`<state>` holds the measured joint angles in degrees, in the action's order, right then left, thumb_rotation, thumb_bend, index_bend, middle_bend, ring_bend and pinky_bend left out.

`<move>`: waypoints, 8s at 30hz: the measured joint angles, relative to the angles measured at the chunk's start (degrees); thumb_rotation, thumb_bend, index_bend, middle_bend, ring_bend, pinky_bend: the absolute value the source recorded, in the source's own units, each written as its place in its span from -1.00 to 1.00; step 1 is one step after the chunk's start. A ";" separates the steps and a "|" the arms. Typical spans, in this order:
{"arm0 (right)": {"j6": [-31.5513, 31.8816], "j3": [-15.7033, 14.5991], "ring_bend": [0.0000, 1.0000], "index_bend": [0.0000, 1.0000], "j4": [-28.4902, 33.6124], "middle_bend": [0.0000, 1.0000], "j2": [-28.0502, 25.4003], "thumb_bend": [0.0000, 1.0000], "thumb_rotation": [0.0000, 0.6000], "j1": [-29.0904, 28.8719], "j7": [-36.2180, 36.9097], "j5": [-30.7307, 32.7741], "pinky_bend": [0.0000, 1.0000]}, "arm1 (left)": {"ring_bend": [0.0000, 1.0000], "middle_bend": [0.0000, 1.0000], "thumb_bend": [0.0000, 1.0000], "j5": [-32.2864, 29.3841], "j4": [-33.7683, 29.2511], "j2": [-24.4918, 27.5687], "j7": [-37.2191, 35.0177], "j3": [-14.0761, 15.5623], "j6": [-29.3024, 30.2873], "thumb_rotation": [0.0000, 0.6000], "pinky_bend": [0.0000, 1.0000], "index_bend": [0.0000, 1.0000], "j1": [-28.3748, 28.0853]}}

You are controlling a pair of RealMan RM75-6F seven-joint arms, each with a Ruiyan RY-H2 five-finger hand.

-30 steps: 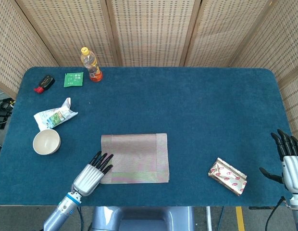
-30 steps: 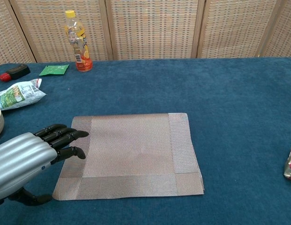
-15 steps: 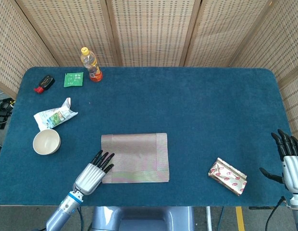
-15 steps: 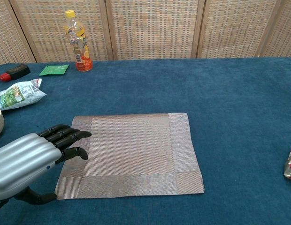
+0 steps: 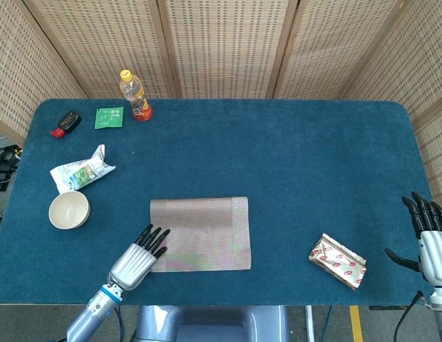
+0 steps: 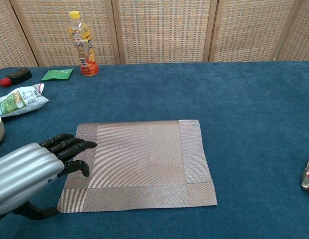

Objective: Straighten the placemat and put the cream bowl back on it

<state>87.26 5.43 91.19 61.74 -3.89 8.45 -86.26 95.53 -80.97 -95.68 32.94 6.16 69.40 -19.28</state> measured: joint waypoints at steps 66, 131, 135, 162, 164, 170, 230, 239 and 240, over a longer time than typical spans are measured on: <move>-0.57 -0.03 -1.00 -0.99 0.32 -1.00 -0.49 -0.81 1.00 0.01 0.83 0.36 -1.00 | -1.00 -1.00 0.03 -1.83 1.68 -1.67 -0.17 -1.11 -0.88 1.00 -1.00 0.28 -0.84; -7.05 2.94 -1.00 -0.99 -6.64 -1.00 5.43 -0.81 1.00 -2.96 -8.83 10.00 -1.00 | -1.00 -1.00 -0.63 -34.26 31.14 2.45 -8.06 -26.96 -22.51 1.00 -1.00 -1.00 -32.44; -7.00 2.54 -1.00 -0.99 -6.28 -1.00 5.39 -0.81 1.00 -2.98 -8.80 9.18 -1.00 | -1.00 -1.00 -0.63 -32.23 25.74 5.13 -10.02 -25.42 -18.84 1.00 -1.00 -1.00 -29.53; -6.73 -2.28 -1.00 -0.97 -3.80 -1.00 6.85 -0.84 1.00 -3.24 -11.13 0.93 -1.00 | -1.00 -1.00 -0.87 -14.93 -9.89 21.84 -16.96 -4.17 18.34 1.00 -1.00 -1.00 5.19; -6.92 -2.96 -1.00 -0.97 -3.23 -1.00 7.36 -0.84 1.00 -3.50 -11.51 -0.47 -1.00 | -1.00 -1.00 -0.87 -13.80 -10.67 22.74 -17.76 -4.02 19.89 1.00 -1.00 -1.00 6.13; -10.46 -4.76 -1.00 -0.94 0.08 -1.00 10.98 -0.84 1.00 -5.99 -14.95 -4.07 -1.00 | -1.00 -1.00 -0.87 -11.79 -11.39 23.47 -18.11 -3.91 20.31 1.00 -1.00 -1.00 7.33; -17.65 -2.78 -1.00 -0.74 -21.90 -1.00 48.48 0.12 1.00 -19.24 -16.35 -0.46 -1.00 | -1.00 -1.00 -0.86 -10.70 -9.85 24.01 -22.86 -7.90 14.36 1.00 -1.00 -1.00 8.97; -15.26 -2.91 -1.00 -0.71 -21.60 -1.00 48.40 0.17 1.00 -18.90 -13.65 -2.05 -1.00 | -1.00 -1.00 -0.86 -10.53 -9.82 23.89 -22.80 -7.95 13.97 1.00 -1.00 -1.00 9.00; -15.36 -2.91 -1.00 -0.67 -21.55 -1.00 48.29 0.17 1.00 -18.90 -13.67 -1.99 -1.00 | -1.00 -1.00 -0.86 -10.52 -9.83 23.88 -22.78 -7.95 13.93 1.00 -1.00 -1.00 8.99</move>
<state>71.90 2.52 69.64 110.03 -22.79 -5.22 -88.26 85.01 -90.80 -71.80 10.16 -1.80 83.33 -10.28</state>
